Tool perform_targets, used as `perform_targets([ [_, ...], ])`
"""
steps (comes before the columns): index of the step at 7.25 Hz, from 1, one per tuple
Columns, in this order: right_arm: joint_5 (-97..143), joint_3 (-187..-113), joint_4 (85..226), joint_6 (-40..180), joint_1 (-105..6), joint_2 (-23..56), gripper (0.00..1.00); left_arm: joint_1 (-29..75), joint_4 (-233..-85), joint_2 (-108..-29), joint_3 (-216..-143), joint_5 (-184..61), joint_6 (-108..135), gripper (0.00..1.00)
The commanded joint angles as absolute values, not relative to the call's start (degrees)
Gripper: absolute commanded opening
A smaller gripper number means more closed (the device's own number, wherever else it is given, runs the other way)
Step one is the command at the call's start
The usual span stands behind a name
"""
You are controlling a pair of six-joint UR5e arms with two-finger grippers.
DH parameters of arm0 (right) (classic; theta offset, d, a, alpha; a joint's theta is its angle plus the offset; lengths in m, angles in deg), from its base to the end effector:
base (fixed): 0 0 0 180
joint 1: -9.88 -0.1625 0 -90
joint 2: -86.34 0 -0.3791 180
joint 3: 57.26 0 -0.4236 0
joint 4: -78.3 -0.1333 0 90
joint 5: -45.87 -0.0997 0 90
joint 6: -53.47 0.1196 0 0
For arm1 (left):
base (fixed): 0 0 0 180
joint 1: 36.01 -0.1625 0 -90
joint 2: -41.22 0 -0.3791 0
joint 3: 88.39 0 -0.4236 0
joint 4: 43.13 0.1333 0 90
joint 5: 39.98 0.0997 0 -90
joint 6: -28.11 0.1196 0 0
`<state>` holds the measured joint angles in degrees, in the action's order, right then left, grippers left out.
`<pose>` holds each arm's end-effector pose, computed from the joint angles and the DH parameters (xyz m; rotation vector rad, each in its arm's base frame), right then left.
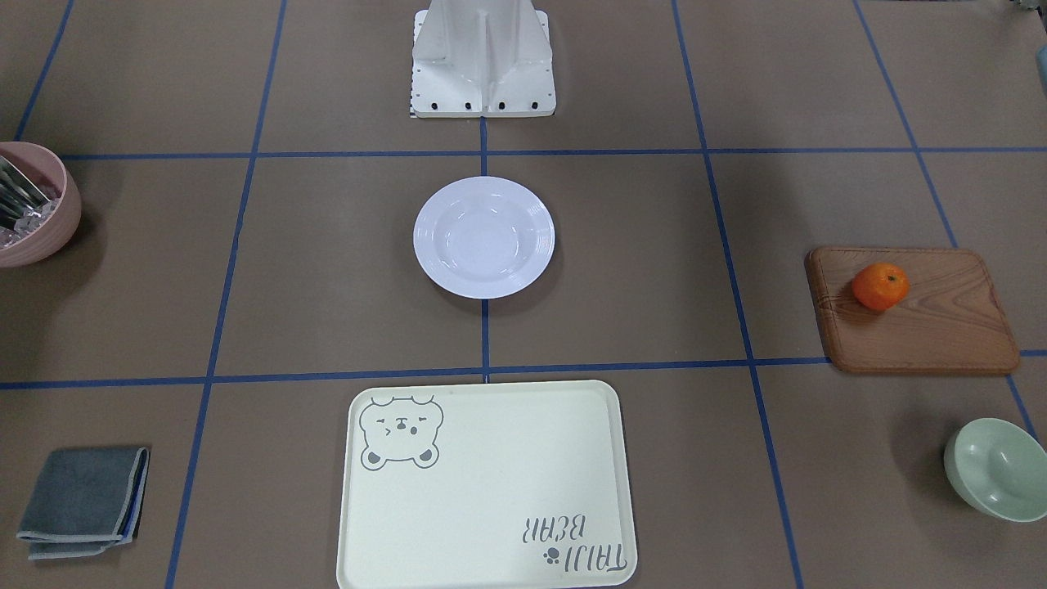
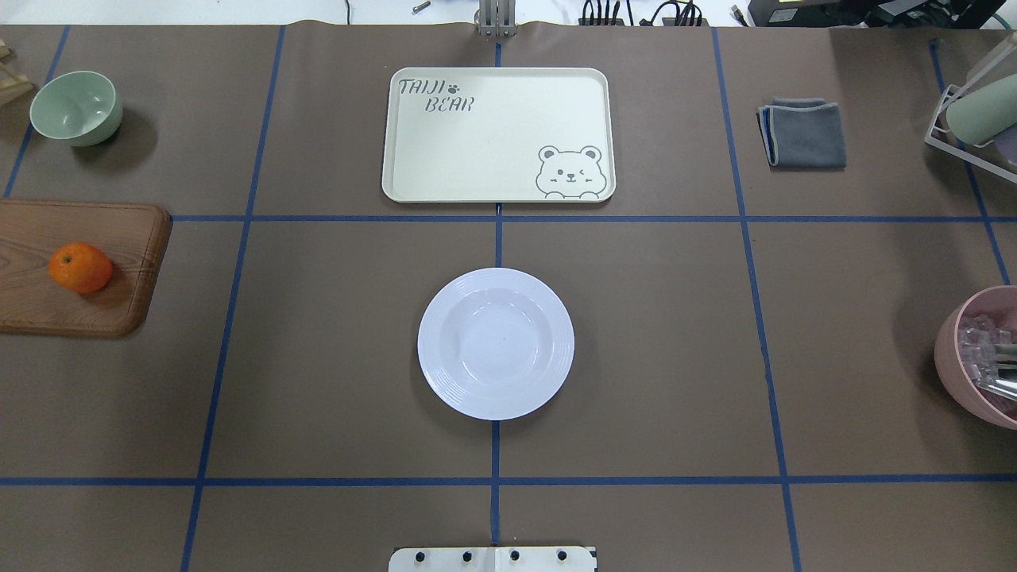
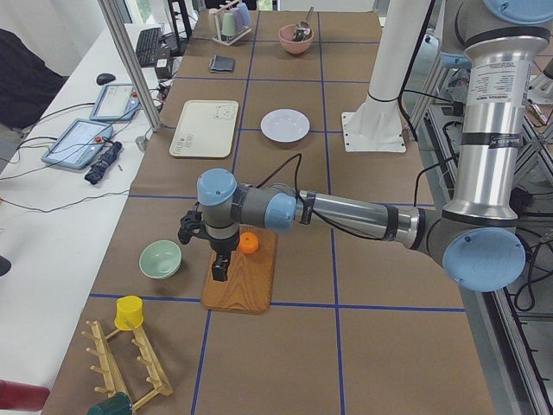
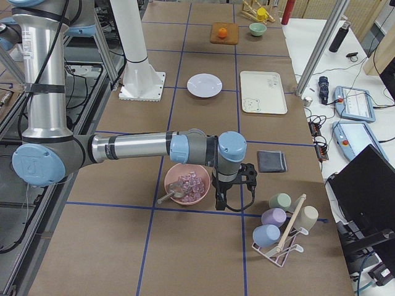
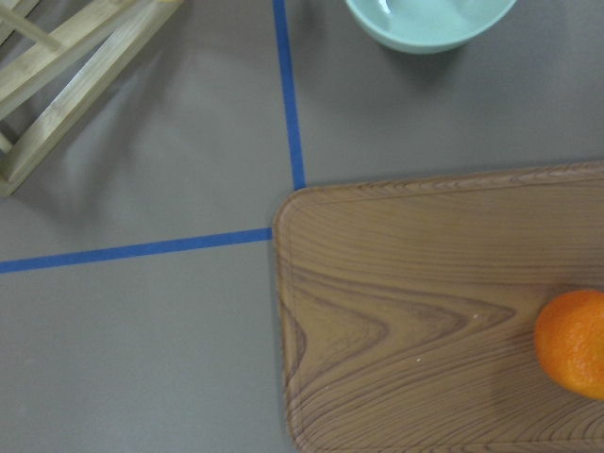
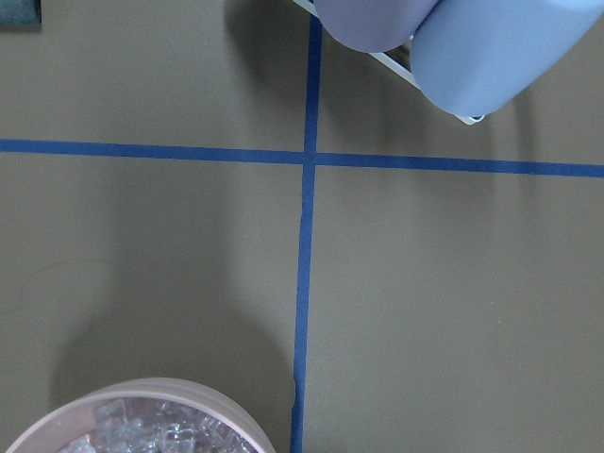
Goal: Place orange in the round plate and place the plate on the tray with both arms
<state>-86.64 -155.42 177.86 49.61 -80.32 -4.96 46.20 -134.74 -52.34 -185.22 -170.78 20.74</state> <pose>0.0543 -0.5072 0.5837 -0.0186 -0.7430 -0.0434 0.0208 -0.5589 0.5323 0.1052 0.7297 0.0816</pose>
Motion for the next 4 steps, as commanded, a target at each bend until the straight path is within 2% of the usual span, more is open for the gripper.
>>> perform_targets([
  [1, -86.8, -154.9, 177.8, 49.6, -80.3, -4.9, 1.0, 42.1, -136.4, -53.2, -185.4, -171.1, 16.3, 0.98],
  [4, -86.7, -155.1, 177.8, 49.7, -80.3, -5.0, 1.0, 34.7, -144.8, -53.0, -184.9, -170.9, -1.3, 0.98],
])
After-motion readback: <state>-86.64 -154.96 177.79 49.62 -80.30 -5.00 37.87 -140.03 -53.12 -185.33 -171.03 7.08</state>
